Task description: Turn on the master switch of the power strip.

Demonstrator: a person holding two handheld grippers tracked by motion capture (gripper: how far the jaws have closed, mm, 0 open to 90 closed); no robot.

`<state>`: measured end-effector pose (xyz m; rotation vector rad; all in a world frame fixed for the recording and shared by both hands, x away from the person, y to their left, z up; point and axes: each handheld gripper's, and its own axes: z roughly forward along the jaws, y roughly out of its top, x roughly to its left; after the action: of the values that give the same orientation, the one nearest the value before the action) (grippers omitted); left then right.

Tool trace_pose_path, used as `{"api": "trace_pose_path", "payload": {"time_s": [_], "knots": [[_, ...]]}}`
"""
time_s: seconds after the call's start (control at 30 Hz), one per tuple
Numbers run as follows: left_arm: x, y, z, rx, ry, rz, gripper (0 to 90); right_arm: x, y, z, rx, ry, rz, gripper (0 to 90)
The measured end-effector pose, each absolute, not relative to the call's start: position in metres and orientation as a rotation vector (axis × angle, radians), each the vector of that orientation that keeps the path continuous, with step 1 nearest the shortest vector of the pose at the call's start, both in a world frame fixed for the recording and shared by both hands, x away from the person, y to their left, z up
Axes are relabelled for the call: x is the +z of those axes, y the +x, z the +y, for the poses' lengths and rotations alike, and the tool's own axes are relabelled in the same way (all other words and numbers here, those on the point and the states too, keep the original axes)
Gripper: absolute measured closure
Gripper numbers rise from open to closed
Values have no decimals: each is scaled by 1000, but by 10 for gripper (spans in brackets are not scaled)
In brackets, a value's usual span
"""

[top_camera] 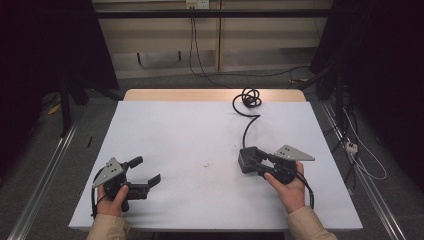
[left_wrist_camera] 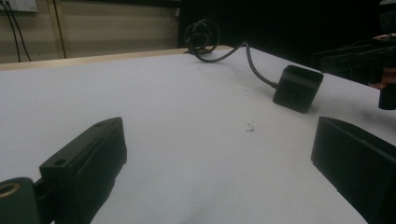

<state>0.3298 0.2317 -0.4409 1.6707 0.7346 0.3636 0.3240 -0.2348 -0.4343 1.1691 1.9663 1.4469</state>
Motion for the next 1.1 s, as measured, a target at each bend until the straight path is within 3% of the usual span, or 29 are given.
{"api": "trace_pose_path", "payload": {"time_s": [0.53, 1.1], "knots": [[-441, 330, 231, 363, 1674, 733, 31, -433, 312, -239, 1457, 1162, 1977, 277], [-441, 330, 231, 362, 1672, 734, 31, -434, 303, -245, 1449, 1155, 1989, 184]]}}
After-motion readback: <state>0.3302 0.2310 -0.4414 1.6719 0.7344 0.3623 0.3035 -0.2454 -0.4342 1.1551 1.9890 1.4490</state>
